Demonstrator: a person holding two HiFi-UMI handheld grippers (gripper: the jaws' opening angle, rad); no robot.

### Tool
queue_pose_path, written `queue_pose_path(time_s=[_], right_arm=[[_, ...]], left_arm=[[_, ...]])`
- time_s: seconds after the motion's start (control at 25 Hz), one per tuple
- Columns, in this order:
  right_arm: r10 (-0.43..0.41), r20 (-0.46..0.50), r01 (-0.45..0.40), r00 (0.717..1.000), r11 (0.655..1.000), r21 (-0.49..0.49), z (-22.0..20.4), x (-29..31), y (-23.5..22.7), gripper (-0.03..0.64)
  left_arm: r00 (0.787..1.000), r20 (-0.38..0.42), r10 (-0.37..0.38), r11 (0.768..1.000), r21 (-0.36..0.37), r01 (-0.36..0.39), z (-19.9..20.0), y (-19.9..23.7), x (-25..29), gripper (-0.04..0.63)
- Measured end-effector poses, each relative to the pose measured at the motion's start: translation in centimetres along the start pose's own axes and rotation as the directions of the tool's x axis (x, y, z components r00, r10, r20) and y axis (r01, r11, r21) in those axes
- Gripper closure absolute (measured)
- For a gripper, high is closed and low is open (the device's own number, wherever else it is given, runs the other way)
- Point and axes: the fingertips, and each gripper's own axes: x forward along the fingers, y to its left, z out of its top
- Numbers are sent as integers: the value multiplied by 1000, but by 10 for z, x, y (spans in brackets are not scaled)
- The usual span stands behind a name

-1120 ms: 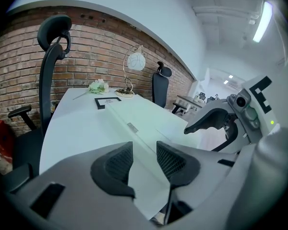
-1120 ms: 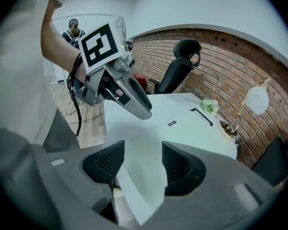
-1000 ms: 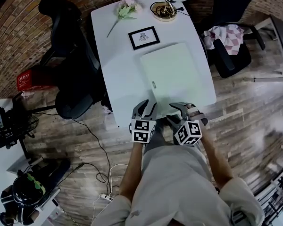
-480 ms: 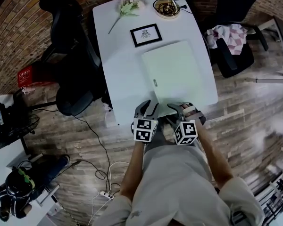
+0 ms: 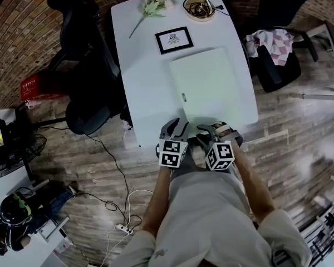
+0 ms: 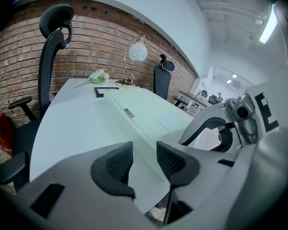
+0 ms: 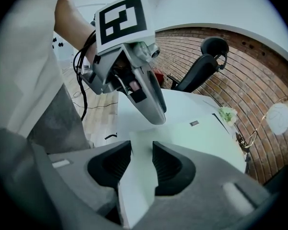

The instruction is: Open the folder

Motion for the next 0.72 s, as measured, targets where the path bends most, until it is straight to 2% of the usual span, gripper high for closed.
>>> queue_pose_path(time_s=[0.32,0.52,0.72], right_arm=[[77,62,-80,995,996,43,9,-6,-1,556],[80,74,-84,994,995,52,13,-9,-3,580],[34,100,-41,994,997,72,15,-16,-6,591]], left_arm=[[1000,-17,-8,1000,21,8,-5,-3,8,440],[1000,-14,-6,1000,25,6,-2,-3,7,440],[1000,-10,0,1000,27,1,-4,-4,8,440]])
